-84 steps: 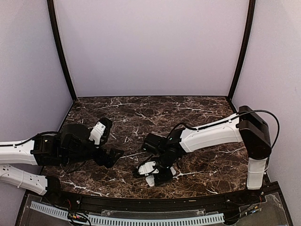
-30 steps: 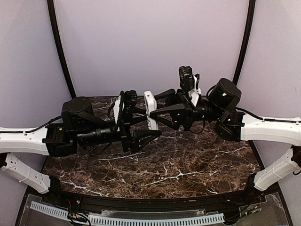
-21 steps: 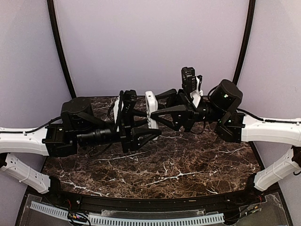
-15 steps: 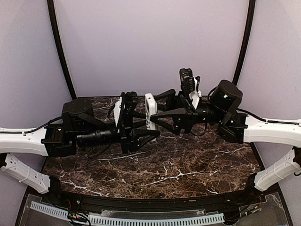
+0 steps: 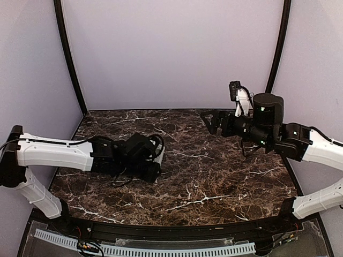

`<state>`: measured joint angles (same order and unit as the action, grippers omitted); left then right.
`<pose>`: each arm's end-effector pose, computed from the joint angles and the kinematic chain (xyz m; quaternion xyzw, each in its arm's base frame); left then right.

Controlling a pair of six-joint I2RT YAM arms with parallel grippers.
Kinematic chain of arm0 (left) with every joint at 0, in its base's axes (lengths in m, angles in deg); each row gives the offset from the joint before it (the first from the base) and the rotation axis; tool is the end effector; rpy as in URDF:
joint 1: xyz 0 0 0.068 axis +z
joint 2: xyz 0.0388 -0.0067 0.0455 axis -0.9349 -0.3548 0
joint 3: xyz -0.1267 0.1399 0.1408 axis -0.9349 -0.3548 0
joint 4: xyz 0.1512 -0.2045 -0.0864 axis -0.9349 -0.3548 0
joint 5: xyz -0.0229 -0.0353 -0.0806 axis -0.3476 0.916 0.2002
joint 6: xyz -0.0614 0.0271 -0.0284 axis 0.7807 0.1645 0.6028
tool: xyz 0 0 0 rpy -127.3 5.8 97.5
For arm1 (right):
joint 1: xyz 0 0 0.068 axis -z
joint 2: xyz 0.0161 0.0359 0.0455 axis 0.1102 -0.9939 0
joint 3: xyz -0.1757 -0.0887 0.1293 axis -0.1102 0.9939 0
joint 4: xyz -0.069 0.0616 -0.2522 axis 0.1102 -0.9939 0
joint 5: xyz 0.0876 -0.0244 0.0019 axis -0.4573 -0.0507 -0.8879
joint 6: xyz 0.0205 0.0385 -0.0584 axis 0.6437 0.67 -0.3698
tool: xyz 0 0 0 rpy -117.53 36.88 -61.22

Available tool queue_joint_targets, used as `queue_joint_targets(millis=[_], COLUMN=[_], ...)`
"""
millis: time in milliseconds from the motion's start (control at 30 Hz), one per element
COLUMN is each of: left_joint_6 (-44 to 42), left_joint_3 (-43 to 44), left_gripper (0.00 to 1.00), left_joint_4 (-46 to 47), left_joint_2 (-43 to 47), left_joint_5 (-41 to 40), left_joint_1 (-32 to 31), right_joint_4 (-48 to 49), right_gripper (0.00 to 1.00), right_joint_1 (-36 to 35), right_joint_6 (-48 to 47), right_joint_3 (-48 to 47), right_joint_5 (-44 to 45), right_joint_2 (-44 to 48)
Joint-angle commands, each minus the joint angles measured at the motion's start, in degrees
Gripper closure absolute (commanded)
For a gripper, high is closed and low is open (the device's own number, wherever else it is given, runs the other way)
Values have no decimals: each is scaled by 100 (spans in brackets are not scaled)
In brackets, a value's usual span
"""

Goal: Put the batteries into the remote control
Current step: Place the remote control at the center of the board.

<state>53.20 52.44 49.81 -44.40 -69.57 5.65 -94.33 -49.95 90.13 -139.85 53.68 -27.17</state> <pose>0.1689 -0.2989 0.1947 0.1942 0.8897 -0.1916 0.3660 0.1824 0.2410 0.3322 -0.1210 0.7486 0.3232 0.5661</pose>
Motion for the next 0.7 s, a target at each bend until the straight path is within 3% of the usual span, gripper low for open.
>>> queue_joint_targets(millis=[0, 100, 300, 433, 667], left_joint_6=[1079, 1113, 1271, 1174, 1142], left_joint_3=[255, 377, 612, 868, 838], left_gripper=[86, 75, 81, 78, 56], left_joint_4=[-791, -739, -812, -1032, -931], left_joint_2=[-645, -861, -1403, -1842, -2261], left_joint_5=[586, 607, 1110, 1163, 1396], left_joint_1=[85, 162, 736, 789, 858], right_joint_4=[-1446, -1771, -2273, -2290, -2330], right_gripper=[1, 1, 1, 1, 1], right_joint_1=[21, 33, 46, 48, 58], right_joint_6=[613, 657, 621, 502, 351], right_joint_3=[192, 212, 85, 19, -78], right_joint_5=[1413, 1315, 1105, 963, 791], right_joint_2=[83, 9, -332, -442, -586])
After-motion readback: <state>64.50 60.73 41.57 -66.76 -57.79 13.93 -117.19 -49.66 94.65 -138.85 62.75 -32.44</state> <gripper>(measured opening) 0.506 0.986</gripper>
